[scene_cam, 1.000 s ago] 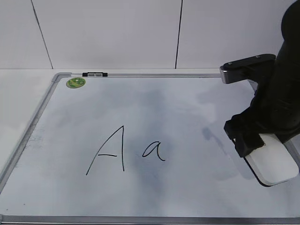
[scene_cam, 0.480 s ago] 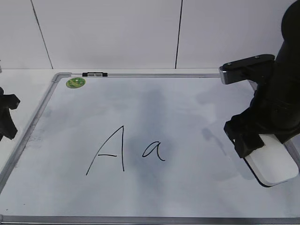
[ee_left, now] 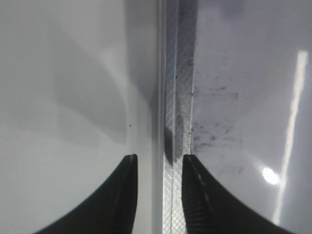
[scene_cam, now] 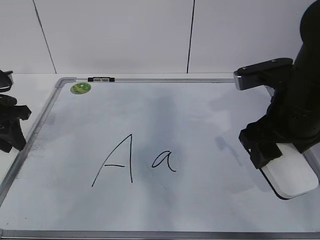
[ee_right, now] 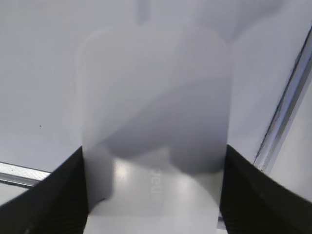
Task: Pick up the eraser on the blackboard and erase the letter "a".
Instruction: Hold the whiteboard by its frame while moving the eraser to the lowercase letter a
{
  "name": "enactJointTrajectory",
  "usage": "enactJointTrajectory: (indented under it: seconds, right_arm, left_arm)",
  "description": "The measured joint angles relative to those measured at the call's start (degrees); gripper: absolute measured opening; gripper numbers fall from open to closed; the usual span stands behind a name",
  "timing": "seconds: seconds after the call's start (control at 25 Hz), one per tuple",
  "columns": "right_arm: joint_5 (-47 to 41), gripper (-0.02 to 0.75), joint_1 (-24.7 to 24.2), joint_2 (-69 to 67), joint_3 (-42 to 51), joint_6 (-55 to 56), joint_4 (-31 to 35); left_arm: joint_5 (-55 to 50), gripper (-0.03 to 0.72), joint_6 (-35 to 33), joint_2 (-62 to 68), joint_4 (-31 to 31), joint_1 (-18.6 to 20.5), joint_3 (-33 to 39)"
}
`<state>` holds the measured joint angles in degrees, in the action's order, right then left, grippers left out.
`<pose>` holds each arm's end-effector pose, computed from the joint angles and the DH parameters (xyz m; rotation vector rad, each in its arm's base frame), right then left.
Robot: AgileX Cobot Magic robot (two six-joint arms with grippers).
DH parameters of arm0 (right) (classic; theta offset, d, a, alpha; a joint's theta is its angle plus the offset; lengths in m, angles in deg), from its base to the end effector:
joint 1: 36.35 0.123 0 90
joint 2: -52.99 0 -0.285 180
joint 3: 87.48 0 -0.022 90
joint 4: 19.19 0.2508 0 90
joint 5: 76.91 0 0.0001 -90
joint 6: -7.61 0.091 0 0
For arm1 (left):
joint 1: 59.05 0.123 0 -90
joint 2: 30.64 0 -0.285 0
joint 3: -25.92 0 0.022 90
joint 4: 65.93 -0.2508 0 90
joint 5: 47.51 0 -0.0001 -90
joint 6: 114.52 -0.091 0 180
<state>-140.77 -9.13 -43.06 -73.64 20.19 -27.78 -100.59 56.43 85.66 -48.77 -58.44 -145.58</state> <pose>0.2577 0.1188 0.2522 -0.4678 2.9522 -0.1390 0.3501 -0.0178 0.1651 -0.0445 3.0625 -0.3671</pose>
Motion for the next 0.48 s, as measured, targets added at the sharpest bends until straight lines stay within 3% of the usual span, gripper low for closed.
enactJointTrajectory:
  seconds: [0.48]
  right_arm:
    - [0.13, 0.529, 0.0, 0.0, 0.0, -0.27, 0.04]
  left_arm:
    - [-0.31, 0.235, 0.0, 2.98, 0.0, 0.0, -0.49]
